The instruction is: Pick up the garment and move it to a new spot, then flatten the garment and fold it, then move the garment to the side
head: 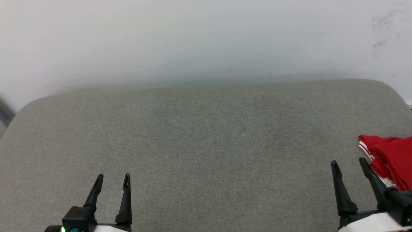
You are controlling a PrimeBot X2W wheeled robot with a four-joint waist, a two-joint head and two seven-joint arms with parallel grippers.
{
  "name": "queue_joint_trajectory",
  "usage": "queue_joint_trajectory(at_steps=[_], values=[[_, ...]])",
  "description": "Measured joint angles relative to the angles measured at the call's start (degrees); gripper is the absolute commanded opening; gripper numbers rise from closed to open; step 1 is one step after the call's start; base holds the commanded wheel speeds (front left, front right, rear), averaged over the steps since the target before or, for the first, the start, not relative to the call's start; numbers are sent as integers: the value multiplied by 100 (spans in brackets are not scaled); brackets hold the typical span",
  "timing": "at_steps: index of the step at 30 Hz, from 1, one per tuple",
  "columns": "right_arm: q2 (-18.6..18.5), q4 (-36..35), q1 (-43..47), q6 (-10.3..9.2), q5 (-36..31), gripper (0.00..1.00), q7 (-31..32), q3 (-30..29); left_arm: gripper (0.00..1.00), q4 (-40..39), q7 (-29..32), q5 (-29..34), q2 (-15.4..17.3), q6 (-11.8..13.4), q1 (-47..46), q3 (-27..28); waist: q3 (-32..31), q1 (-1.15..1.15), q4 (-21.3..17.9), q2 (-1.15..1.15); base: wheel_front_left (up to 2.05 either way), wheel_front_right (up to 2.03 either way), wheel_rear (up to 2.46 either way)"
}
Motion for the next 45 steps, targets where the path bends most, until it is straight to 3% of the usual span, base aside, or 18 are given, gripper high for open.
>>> queue_joint_trajectory(at_steps=[17, 18, 23, 45], values=[[1, 71, -3, 0, 63, 100, -29, 32, 100, 89, 0, 125, -143, -163, 7, 102, 48, 1, 39, 0, 0, 0, 0], [1, 96, -2, 0, 63, 0, -29, 33, 0, 104, 3, 135, -151, -176, 8, 101, 53, 1, 42, 0, 0, 0, 0], [2, 325, 74, 0, 172, 0, -22, 60, 0, 311, 49, 8, -248, -196, 91, 63, 58, 1, 43, 0, 0, 0, 0], [-96, 1025, -326, 0, 2735, 0, -21, 135, 0, 672, 546, -2121, -446, -556, -227, 419, 89, 1, 45, 0, 0, 0, 0]])
